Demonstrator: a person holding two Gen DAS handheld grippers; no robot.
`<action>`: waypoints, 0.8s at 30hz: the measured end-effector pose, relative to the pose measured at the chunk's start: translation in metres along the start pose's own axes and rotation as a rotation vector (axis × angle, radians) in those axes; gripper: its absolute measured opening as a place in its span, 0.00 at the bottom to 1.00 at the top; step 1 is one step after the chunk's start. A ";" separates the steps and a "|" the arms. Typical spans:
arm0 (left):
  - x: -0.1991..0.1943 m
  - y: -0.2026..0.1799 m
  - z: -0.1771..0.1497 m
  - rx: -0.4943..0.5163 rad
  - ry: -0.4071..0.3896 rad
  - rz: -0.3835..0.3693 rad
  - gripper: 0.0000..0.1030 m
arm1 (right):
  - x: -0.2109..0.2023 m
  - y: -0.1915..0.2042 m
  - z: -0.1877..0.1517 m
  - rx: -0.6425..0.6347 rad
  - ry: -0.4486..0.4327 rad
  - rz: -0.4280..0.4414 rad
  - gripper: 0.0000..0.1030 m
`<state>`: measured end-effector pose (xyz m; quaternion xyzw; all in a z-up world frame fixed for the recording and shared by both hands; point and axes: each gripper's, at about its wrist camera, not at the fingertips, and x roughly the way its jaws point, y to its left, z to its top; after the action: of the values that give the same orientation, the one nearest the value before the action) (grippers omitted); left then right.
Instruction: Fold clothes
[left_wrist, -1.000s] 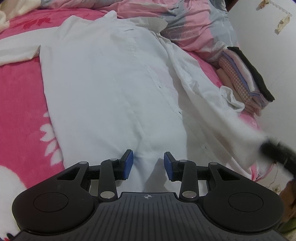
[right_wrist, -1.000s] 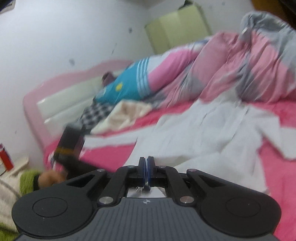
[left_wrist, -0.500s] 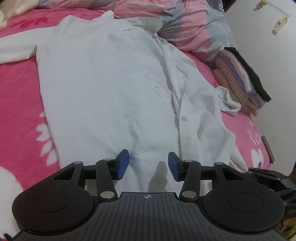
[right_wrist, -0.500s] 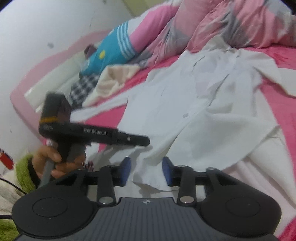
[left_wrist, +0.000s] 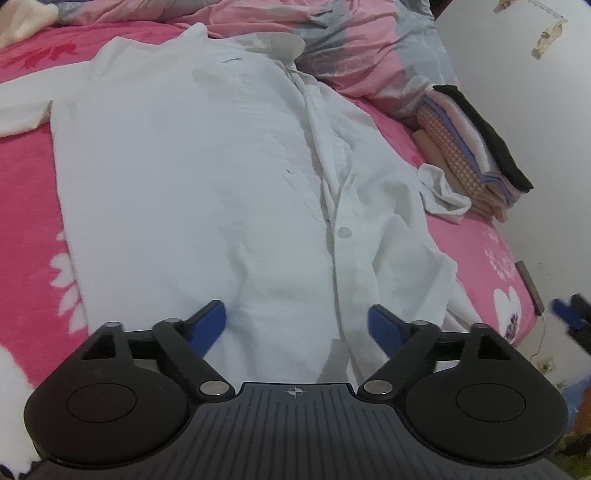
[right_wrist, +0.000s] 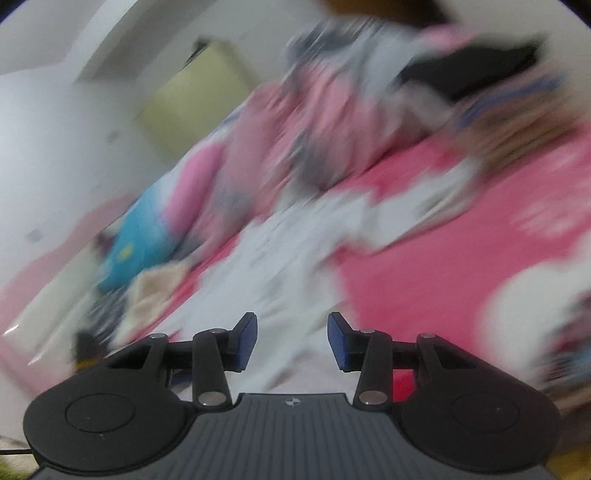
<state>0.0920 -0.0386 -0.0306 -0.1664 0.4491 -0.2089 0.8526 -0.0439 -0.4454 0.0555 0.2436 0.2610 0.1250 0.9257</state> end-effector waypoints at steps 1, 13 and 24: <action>0.001 -0.001 0.000 0.003 0.002 -0.004 0.92 | -0.020 -0.006 0.007 -0.009 -0.045 -0.060 0.46; -0.010 -0.005 0.004 -0.014 -0.047 0.041 0.98 | -0.156 0.042 0.069 -0.467 -0.398 -0.573 0.80; -0.039 -0.028 -0.009 0.108 -0.153 0.109 0.99 | 0.030 0.045 0.000 -0.362 0.105 -0.044 0.79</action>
<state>0.0589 -0.0439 0.0044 -0.1111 0.3789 -0.1729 0.9023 -0.0236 -0.3962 0.0657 0.0605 0.2873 0.1622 0.9421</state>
